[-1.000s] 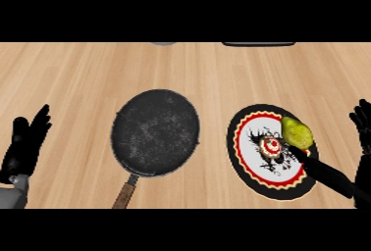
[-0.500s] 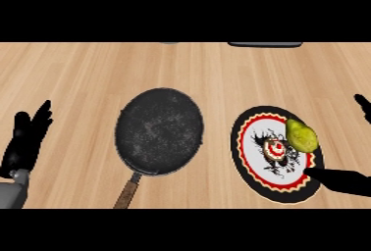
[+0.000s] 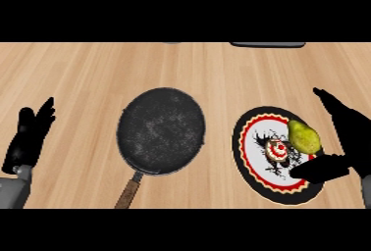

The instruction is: Pick the cupcake from the plate and place it in the pan

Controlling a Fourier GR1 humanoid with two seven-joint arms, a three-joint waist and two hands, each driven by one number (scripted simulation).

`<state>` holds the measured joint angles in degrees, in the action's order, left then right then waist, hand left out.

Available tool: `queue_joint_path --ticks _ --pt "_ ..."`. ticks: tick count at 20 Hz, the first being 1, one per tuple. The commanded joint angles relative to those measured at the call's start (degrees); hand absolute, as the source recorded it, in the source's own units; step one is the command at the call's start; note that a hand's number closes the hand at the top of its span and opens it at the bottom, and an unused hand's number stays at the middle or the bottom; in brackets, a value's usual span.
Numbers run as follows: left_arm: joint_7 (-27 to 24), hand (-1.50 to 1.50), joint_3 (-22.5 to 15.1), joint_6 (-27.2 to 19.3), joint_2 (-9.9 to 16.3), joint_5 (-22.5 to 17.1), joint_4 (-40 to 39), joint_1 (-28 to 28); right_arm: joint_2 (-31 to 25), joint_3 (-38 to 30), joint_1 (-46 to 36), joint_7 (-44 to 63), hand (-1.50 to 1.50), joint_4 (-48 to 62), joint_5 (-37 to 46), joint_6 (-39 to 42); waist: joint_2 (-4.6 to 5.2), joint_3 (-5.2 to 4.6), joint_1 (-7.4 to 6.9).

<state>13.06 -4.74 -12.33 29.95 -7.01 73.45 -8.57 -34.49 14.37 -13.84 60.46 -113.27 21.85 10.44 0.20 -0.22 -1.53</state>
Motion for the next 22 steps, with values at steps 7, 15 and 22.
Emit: queue_joint_path --ticks 7,15,22 --pt "1.64 0.0 2.33 1.56 -0.24 0.7 -2.95 -3.23 7.63 6.09 -7.67 12.77 -1.5 6.82 1.99 5.54 -0.18 0.17 1.51" --pt "-0.86 0.0 2.59 1.1 -1.71 2.15 0.84 2.75 10.27 9.25 -4.88 7.89 -1.5 15.01 8.74 3.85 -0.22 0.2 1.04" --pt "0.83 0.0 3.5 0.67 -4.14 3.89 -0.42 -0.51 11.59 7.57 -2.18 5.87 -1.5 13.5 9.64 6.28 -0.23 0.21 1.75"
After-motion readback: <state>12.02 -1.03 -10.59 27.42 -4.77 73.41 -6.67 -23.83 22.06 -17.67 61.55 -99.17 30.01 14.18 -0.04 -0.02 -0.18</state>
